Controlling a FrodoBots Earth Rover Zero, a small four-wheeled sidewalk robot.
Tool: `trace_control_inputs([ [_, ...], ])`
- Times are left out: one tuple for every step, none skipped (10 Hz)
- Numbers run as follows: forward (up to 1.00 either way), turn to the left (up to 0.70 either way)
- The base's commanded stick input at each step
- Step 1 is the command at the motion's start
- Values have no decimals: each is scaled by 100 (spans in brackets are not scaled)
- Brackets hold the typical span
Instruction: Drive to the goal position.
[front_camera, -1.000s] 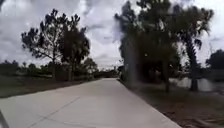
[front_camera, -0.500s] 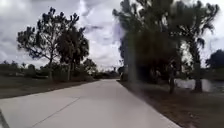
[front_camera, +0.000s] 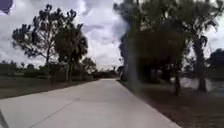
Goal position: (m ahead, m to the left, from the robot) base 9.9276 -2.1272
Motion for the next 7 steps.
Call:
trace_control_inputs([
  [59,1],
  [59,1],
  [59,1],
  [59,1],
  [59,0],
  [59,1],
  [59,1],
])
